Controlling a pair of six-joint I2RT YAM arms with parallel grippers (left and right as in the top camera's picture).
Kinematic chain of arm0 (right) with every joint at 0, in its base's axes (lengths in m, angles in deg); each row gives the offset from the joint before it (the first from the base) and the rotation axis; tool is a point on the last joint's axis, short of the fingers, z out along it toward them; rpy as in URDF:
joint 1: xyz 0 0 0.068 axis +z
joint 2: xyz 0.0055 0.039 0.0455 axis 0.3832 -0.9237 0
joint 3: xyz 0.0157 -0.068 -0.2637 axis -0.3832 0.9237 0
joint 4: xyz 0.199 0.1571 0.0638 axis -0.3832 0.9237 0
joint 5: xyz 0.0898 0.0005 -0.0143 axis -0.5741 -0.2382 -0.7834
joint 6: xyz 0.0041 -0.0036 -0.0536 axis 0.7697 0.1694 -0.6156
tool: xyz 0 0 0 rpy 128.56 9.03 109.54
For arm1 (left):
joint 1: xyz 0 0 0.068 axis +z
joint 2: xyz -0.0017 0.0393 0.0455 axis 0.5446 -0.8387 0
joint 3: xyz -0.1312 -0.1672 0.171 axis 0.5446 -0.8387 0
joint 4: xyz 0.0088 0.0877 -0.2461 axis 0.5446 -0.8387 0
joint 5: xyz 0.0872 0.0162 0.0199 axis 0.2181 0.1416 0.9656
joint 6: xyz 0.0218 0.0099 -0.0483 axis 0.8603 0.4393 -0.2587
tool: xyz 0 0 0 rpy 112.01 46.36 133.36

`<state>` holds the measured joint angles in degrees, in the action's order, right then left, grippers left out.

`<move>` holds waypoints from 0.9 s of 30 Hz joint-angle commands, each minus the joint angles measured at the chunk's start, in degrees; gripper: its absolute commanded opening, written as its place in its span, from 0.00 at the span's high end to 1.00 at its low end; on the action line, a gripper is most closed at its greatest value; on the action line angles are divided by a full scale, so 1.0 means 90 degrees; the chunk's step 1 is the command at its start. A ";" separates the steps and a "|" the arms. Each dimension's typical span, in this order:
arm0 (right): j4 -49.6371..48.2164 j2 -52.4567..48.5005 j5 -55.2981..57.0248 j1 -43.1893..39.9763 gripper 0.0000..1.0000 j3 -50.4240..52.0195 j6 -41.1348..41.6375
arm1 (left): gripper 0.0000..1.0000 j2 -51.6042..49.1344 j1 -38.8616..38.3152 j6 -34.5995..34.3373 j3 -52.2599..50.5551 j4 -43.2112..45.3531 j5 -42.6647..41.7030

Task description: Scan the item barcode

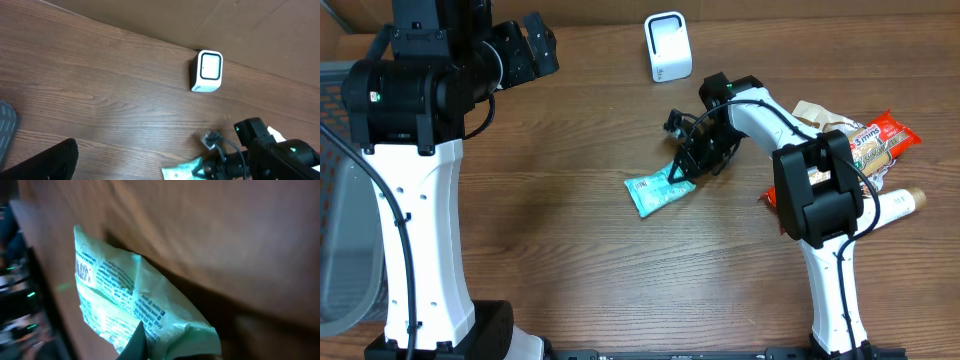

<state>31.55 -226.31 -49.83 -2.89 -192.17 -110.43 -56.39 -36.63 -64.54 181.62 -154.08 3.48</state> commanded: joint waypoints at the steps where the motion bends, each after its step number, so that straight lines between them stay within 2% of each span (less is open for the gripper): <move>1: 0.0505 -0.0287 -0.0379 -0.0124 0.96 -0.0355 0.0087 | 0.01 -0.0039 0.0017 -0.0087 0.0041 0.0022 0.0063; 4: 0.1156 0.0087 -0.0561 -0.0238 0.96 -0.0996 0.0202 | 0.00 -0.0039 0.0017 -0.0087 0.0041 0.0022 0.0063; 9: 0.1423 0.0947 0.0053 -0.0359 0.96 -0.1532 0.0865 | 0.00 -0.0039 0.0017 -0.0087 0.0041 0.0022 0.0063; 11: 0.1309 0.1668 0.0695 -0.0364 0.96 -0.1537 0.1239 | 0.00 -0.0039 0.0017 -0.0087 0.0041 0.0022 0.0063; 15: 0.1260 0.2514 0.1171 -0.0364 0.96 -0.1537 0.1377 | 0.00 -0.0039 0.0017 -0.0087 0.0041 0.0022 0.0063; 17: 0.1185 0.3361 0.1350 -0.0362 0.96 -0.1537 0.1413 | 0.00 -0.0039 0.0017 -0.0087 0.0041 0.0022 0.0063; 19: 0.1105 0.3769 0.1724 -0.0362 0.96 -0.1537 0.1729 | 0.00 -0.0039 0.0017 -0.0087 0.0041 0.0022 0.0063; 27: 0.1129 0.4452 0.1987 -0.0279 0.96 -0.1535 0.2079 | 0.00 -0.0039 0.0017 -0.0087 0.0041 0.0022 0.0063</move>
<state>41.85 -187.47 -33.39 -6.06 -204.63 -94.08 -56.39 -36.63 -64.54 181.62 -154.08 3.48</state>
